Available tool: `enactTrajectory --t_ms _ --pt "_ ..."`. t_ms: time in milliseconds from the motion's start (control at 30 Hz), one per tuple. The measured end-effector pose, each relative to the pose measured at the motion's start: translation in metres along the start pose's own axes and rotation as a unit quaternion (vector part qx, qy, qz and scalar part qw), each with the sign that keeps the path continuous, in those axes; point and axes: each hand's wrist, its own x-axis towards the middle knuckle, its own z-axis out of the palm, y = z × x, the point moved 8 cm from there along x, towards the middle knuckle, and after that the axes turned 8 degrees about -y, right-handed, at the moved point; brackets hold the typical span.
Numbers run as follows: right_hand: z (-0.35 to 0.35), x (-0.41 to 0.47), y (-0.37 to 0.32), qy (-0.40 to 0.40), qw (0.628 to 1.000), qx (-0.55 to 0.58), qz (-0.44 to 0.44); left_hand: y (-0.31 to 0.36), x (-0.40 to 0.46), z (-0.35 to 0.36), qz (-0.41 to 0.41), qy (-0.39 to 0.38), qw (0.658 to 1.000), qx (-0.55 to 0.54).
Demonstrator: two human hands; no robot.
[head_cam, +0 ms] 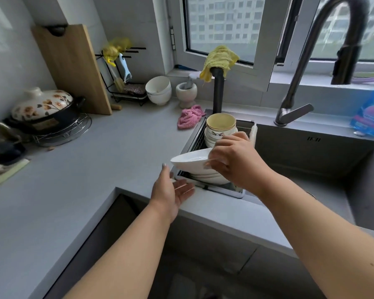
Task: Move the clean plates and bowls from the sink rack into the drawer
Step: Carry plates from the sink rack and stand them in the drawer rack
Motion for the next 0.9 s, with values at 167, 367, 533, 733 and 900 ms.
enactTrajectory --t_ms 167,367,533,733,900 --pt "0.001 -0.026 -0.049 -0.051 0.997 0.045 -0.024 -0.014 -0.043 -0.013 -0.07 -0.058 0.986 -0.138" --pt "0.013 -0.048 -0.101 -0.068 0.99 0.118 -0.022 -0.029 -0.105 -0.059 -0.047 0.012 0.991 -0.126" --pt "0.012 -0.058 -0.12 0.001 0.974 0.195 0.113 -0.031 -0.169 -0.11 -0.004 0.099 0.988 -0.122" --pt "0.061 -0.051 -0.166 -0.087 0.922 0.287 0.243 -0.031 -0.233 -0.188 0.053 0.174 0.969 -0.168" --pt "0.114 -0.055 -0.255 -0.236 0.745 0.55 0.294 -0.048 -0.29 -0.255 0.093 0.217 0.945 -0.226"
